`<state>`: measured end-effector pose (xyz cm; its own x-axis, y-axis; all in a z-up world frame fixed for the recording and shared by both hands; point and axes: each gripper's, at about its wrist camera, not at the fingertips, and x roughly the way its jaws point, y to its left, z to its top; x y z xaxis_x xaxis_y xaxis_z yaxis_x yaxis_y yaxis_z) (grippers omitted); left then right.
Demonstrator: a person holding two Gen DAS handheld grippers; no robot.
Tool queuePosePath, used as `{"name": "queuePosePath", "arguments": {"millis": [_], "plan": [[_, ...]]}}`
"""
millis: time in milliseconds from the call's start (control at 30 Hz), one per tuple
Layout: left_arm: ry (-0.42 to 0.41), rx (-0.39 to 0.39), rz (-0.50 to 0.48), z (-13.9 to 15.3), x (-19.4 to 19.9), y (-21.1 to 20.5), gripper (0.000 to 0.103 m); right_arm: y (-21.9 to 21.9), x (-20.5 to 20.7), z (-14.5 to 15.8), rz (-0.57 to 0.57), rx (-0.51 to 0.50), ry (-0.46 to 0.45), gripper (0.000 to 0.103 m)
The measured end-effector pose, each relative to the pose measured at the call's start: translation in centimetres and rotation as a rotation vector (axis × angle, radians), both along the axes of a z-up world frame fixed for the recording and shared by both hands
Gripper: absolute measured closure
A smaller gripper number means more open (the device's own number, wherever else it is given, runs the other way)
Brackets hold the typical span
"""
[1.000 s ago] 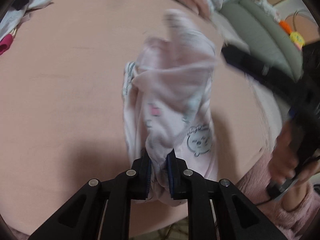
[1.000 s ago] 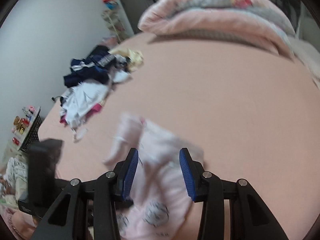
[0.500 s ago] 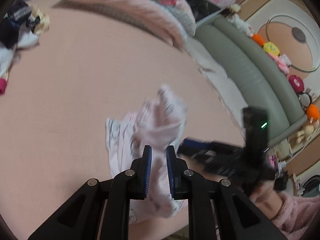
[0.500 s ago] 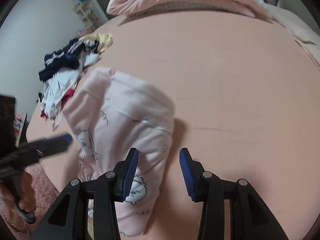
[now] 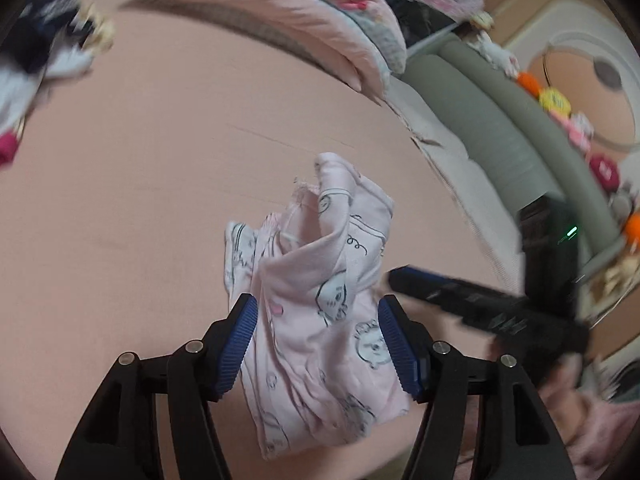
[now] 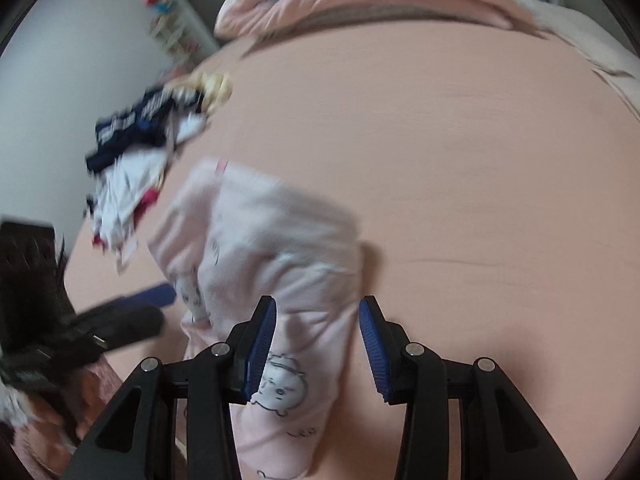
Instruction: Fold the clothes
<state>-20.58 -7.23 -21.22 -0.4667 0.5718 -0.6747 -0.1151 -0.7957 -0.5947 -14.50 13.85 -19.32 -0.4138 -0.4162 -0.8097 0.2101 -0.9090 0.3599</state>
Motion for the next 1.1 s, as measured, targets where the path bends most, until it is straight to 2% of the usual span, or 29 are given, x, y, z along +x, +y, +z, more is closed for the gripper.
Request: {"name": "queuePosePath", "arguments": {"millis": [133,167,200,233,367,500,633,800,833,867,967,1067,1100], "plan": [[0.004,-0.019,-0.021,-0.5,0.2,0.2,0.043,1.4,-0.2,0.6,-0.054,0.006,0.012,0.061],[0.006,-0.024,-0.026,-0.6,0.2,0.3,0.053,1.4,-0.2,0.6,-0.059,0.028,0.014,0.061],[0.007,-0.029,-0.031,-0.7,0.3,0.3,0.070,1.5,-0.2,0.6,-0.064,0.041,0.018,0.061],[0.003,-0.037,-0.034,-0.9,0.3,0.4,0.094,1.6,-0.1,0.6,-0.066,0.042,0.016,0.061],[-0.017,-0.060,-0.018,0.0,1.2,-0.7,0.095,1.4,-0.1,0.6,-0.059,0.046,0.003,0.061],[-0.026,-0.091,-0.013,1.5,0.6,-1.1,0.095,-0.3,-0.7,1.7,-0.018,0.062,0.041,0.061],[-0.101,-0.169,-0.085,0.9,-0.8,-0.7,0.093,-3.5,-2.0,3.0,0.037,0.119,0.100,0.061],[-0.153,-0.239,-0.067,0.8,-1.7,-2.3,0.088,-6.8,-4.0,0.4,0.114,0.192,0.076,0.061],[-0.155,-0.256,-0.052,1.0,-1.7,-2.8,0.088,-6.6,-4.2,0.1,0.101,0.198,0.071,0.055],[-0.139,-0.278,-0.019,1.7,-1.5,-3.3,0.088,-6.1,-4.3,0.0,0.075,0.196,0.064,0.049],[-0.071,-0.302,0.035,3.8,-0.2,-4.0,0.088,-4.8,-4.2,0.4,0.018,0.190,0.054,0.049],[0.093,-0.344,-0.001,6.3,1.4,-1.8,0.088,-4.3,-3.3,1.5,0.005,0.176,0.089,0.049],[0.123,-0.359,0.001,6.7,1.6,-1.1,0.088,-4.3,-2.9,1.9,0.009,0.168,0.111,0.049]]}}
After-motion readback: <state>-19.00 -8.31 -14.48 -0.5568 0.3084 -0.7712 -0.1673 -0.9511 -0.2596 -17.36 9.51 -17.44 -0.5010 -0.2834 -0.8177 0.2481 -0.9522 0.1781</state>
